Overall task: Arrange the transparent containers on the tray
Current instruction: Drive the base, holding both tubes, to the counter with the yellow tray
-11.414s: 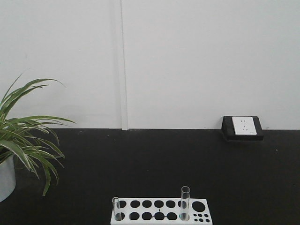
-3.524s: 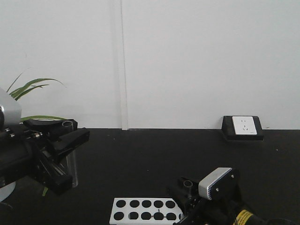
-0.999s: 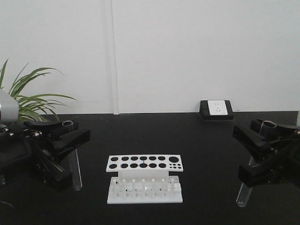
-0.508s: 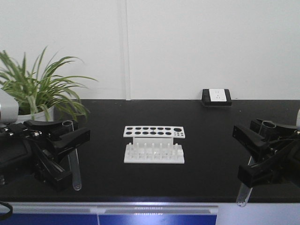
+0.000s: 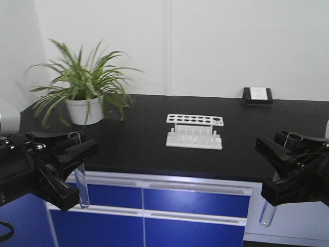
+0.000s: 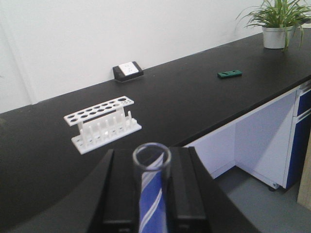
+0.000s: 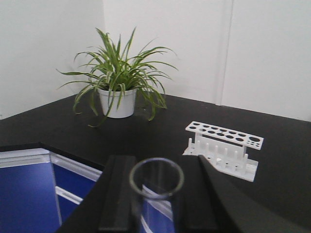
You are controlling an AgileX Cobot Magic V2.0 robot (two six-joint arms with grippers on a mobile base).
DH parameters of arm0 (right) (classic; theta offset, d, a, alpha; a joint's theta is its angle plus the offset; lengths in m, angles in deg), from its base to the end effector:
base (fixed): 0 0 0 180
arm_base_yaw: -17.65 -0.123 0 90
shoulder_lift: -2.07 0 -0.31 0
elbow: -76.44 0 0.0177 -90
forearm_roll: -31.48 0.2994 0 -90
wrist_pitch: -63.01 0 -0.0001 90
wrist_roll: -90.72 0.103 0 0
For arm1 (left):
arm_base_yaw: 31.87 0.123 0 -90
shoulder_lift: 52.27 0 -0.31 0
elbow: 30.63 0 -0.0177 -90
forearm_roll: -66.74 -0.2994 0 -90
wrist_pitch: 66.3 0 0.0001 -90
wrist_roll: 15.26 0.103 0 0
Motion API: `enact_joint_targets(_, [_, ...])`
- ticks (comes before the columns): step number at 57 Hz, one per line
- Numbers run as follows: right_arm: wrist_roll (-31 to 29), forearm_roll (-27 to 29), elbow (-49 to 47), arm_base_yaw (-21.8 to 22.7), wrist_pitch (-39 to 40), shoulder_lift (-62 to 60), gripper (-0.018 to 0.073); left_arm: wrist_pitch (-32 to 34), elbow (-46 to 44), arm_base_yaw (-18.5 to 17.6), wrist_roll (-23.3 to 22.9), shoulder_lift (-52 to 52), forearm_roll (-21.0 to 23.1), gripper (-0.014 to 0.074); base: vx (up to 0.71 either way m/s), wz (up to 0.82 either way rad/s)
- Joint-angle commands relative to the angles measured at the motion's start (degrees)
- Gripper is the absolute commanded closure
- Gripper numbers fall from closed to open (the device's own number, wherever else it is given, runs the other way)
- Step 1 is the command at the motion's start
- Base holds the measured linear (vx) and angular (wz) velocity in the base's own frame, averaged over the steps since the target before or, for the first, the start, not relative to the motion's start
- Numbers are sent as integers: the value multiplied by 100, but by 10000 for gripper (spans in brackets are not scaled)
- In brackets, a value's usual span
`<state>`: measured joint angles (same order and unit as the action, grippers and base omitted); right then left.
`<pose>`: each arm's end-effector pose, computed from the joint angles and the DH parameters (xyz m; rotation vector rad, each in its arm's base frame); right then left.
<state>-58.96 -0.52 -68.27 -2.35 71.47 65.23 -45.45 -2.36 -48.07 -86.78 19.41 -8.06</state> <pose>0.2430 0.0969 0.3708 -0.3572 1.5613 0.3147 0.2754 -0.1168 0.3758 0.5293 1.5751 -0.4729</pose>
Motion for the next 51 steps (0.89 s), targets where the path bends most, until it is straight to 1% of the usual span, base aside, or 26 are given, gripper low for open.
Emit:
enact_joint_targets(1, [-14, -1, -200, -2, 395, -89, 572, 73, -203, -34, -48, -142, 186, 596, -40, 28])
enact_joint_targets(16, [-14, -1, -200, -2, 406, -89, 572, -39, -203, -34, -48, -142, 186, 596, -41, 37])
enact_joint_targets(22, [-14, -1, -200, -2, 412, -89, 572, -121, -203, -34, -48, -142, 186, 596, -39, 49])
enact_joint_targets(51, [-14, -1, -200, -2, 412, -89, 572, -121, -203, -34, -48, -142, 186, 596, -34, 52])
